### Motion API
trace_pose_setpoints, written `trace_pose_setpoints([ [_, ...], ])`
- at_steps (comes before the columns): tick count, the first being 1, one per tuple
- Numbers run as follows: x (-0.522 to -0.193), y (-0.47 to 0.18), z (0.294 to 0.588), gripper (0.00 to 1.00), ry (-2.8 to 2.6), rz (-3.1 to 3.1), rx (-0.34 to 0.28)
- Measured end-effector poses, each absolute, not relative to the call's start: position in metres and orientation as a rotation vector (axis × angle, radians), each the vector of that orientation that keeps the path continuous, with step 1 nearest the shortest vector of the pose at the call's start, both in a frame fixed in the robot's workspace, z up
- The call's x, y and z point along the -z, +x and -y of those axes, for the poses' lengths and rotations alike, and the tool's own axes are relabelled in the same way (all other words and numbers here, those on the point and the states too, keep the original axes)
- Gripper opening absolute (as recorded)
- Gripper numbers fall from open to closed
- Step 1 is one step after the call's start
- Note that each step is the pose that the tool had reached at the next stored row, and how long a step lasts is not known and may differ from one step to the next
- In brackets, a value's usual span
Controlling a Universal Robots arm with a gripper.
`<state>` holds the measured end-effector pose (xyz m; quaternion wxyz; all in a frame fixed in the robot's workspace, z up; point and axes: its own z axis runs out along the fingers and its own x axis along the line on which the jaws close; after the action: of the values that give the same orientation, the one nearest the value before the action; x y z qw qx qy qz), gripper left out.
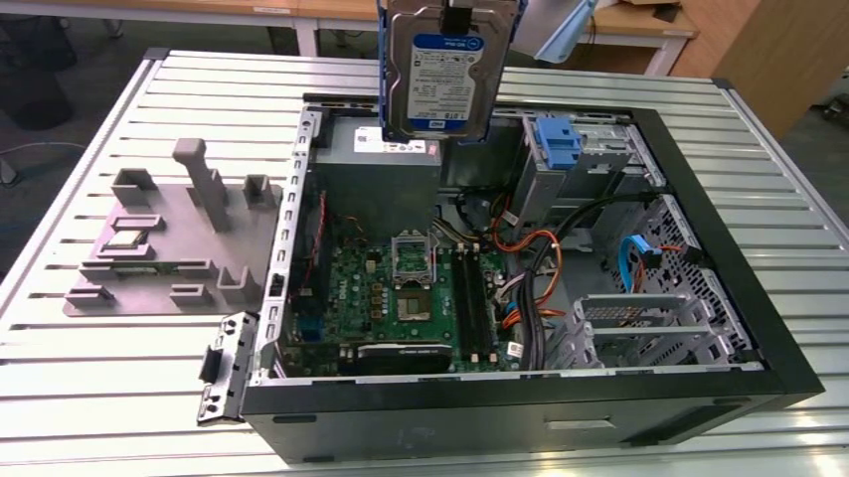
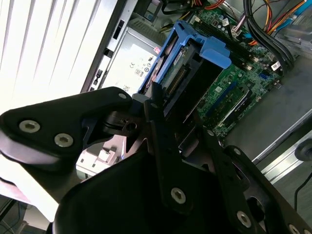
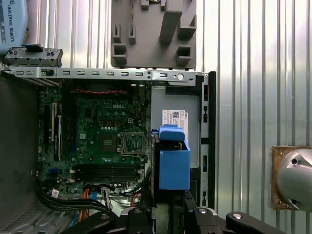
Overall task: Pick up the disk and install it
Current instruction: 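Pick up the disk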
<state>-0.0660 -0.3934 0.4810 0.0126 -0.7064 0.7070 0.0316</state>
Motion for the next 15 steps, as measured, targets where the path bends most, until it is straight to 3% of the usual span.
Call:
trace_pose_setpoints([
  [15,-0.4810,-0.0660,0.4012,0.35,-2.202,-2.203,-0.099],
])
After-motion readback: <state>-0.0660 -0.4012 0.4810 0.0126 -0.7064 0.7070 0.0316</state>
